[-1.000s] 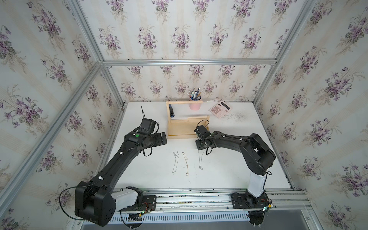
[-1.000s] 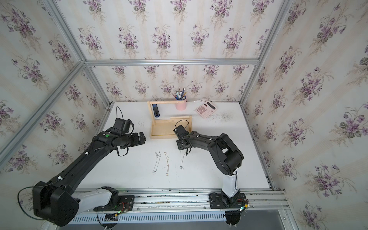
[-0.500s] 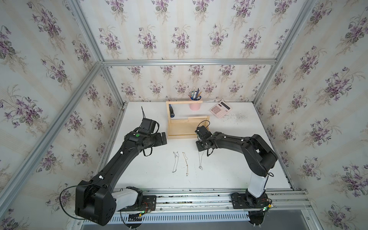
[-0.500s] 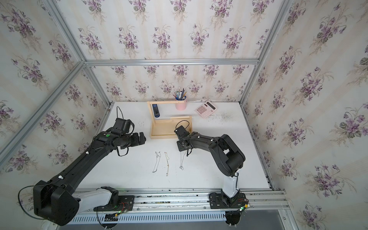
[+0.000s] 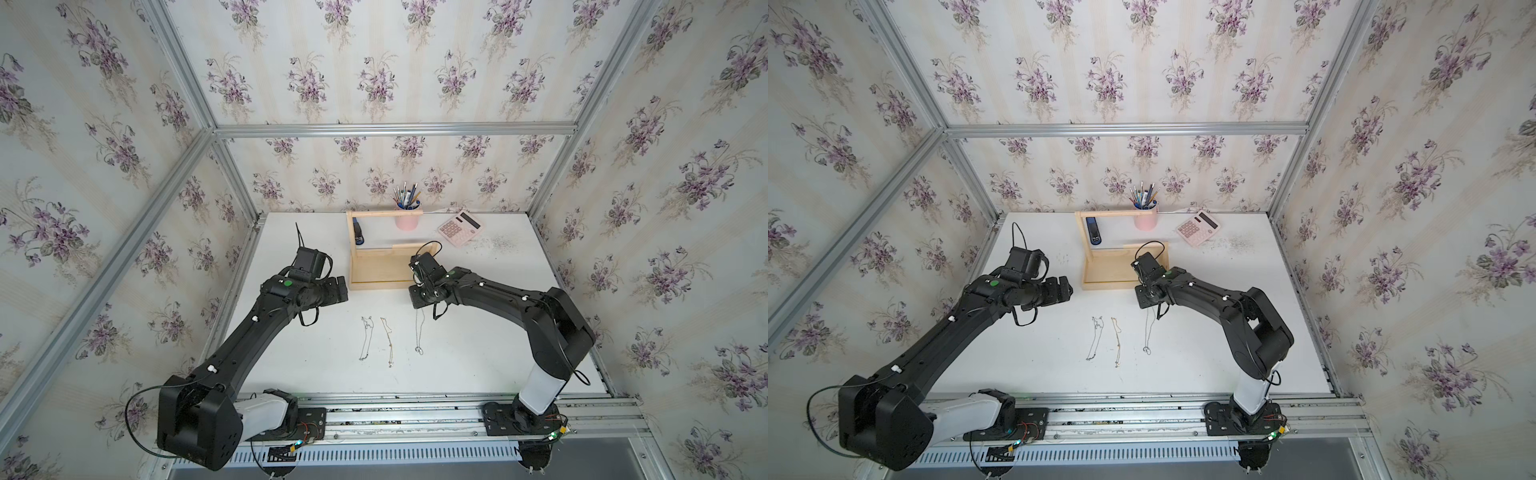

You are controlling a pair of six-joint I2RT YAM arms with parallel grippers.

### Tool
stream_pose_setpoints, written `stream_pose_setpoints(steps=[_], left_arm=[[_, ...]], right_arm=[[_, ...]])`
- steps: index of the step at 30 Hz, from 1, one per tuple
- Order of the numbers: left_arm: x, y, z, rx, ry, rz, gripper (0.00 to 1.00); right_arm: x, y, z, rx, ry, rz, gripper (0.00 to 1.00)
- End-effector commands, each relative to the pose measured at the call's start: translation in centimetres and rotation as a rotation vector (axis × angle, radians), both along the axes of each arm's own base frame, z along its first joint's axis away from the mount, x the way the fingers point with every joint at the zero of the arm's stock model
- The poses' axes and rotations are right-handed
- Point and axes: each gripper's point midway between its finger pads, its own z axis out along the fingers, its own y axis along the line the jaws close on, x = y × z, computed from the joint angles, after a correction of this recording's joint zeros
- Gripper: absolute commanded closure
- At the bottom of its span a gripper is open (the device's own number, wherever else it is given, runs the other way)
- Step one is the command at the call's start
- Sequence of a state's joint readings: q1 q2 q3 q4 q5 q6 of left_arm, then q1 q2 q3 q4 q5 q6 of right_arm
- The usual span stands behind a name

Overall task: Hang the necklace on the jewelry display stand
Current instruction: Pick up the necklace from the center of the board.

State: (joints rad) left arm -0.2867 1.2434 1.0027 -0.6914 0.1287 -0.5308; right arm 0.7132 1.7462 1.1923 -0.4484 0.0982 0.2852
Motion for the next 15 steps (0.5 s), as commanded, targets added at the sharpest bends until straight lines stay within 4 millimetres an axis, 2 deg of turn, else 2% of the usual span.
stream_pose_setpoints(steps=[1, 5, 8, 15], left_arm=[[0.4, -1.0, 0.4, -0.032, -0.031, -0.041, 0.1], [0.6, -3.8, 2.6, -0.066, -0.128, -0.136, 0.19], [0.5, -5.6, 4.2, -0.086, -0.195, -0.194, 0.23], [1.1, -6.7, 7.2, -0.136, -0.312, -0.213, 0.32]], right_arm=[[-0.3, 0.3, 2.2, 0.015, -0.004, 0.02, 1.0], [-0.2, 1.6, 6.7, 0.071, -0.047, 0.064, 1.0], [-0.3, 2.2, 10.3, 0.104, -0.088, 0.087, 1.0], [-1.7, 3.3, 16.2, 0.145, -0.157, 0.13, 1.0]])
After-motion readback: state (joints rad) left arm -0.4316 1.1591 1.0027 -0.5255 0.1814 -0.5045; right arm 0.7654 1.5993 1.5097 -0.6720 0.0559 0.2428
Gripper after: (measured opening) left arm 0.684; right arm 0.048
